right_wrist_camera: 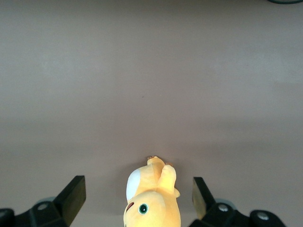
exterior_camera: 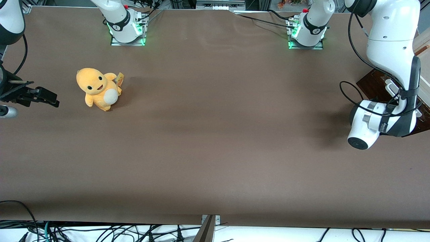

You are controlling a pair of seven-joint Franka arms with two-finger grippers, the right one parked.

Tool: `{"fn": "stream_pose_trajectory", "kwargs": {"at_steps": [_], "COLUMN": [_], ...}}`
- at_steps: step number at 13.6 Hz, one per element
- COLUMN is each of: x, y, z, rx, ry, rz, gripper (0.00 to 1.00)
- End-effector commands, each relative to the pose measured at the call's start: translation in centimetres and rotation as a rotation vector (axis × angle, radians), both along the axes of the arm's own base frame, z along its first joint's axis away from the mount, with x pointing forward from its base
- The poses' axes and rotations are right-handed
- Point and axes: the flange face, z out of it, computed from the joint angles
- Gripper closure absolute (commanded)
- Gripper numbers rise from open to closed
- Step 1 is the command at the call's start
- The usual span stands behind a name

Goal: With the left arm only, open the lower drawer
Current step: 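Close the left gripper around the white drawer handle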

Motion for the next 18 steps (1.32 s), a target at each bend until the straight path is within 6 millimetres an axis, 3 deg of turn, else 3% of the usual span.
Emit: {"fn": "stream_pose_trajectory", "kwargs": {"at_steps": [1, 3, 6, 11, 12, 13, 18], "x": [0.2, 0.2, 0.1, -0.1, -0.1, 0.0, 0.9], "y": [0.5, 0.8, 0.9, 2.6, 2.6, 2.5, -0.1], "z": [-1.1, -1.9, -2.8, -2.8, -2.9, -2.8, -3.3], "rx": [0.079, 0.111, 0.124, 0.158, 0.16, 0.16, 0.156], "ry": [-0.002, 0.008, 0.027, 0.041, 0.043, 0.044, 0.034], "rz": [-0.017, -0.042, -0.059, -0.079, -0.079, -0.08, -0.116], "gripper": [0.0, 0.04, 0.46, 0.79, 0.81, 0.89, 0.9]}}
